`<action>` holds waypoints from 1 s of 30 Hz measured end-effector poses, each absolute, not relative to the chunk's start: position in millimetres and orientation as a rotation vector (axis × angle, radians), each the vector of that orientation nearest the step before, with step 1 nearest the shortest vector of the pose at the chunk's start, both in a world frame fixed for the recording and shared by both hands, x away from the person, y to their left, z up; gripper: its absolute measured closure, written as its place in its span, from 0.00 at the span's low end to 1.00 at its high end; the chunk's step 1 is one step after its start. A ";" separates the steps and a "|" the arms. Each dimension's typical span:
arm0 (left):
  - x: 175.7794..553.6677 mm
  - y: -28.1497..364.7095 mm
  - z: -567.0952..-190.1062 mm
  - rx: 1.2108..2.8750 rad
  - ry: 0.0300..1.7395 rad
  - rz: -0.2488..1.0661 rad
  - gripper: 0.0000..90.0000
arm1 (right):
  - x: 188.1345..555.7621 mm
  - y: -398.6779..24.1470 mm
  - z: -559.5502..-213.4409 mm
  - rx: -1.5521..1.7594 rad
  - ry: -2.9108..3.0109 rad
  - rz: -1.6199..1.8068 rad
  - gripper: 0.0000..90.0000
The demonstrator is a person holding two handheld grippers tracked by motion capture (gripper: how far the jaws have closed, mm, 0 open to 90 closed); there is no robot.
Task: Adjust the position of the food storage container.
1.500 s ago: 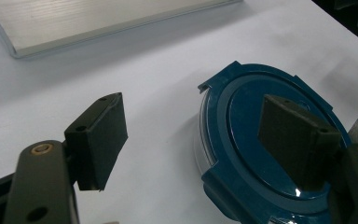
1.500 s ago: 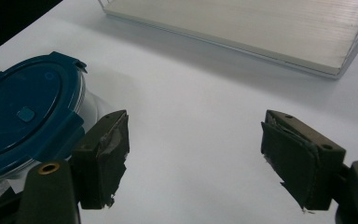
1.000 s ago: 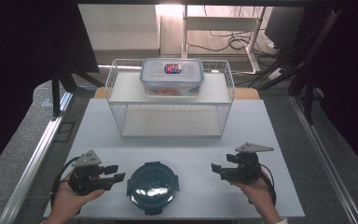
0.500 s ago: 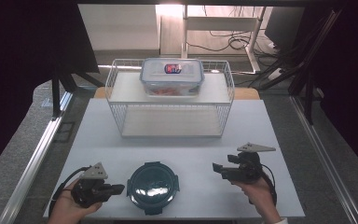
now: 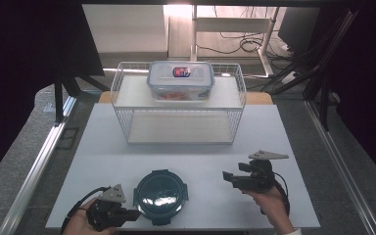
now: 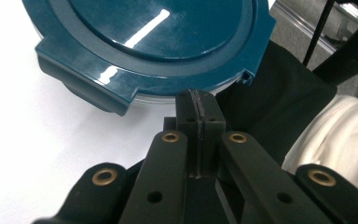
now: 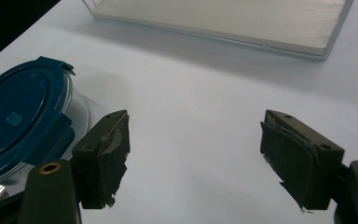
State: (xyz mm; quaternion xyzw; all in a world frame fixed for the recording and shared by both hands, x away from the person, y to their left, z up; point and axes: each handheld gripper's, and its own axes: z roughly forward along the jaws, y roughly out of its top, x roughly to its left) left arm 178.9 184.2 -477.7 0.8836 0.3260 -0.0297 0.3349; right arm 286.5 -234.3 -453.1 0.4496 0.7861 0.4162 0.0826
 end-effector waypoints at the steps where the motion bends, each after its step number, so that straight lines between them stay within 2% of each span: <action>1: 178.2 183.0 -478.5 2.323 0.846 -0.078 1.00 | 286.6 -234.3 -453.4 1.347 2.349 1.239 0.26; 9: 181.5 174.0 -490.8 2.376 0.890 -0.030 1.00 | 287.7 -237.4 -454.6 1.360 2.340 1.234 0.26; 19: 189.3 167.7 -494.9 2.350 0.889 -0.046 1.00 | 290.7 -238.6 -459.6 1.379 2.359 1.230 0.27; 30: 214.2 160.5 -494.6 2.335 0.883 -0.052 1.00 | 291.2 -235.8 -461.4 1.390 2.381 1.248 0.27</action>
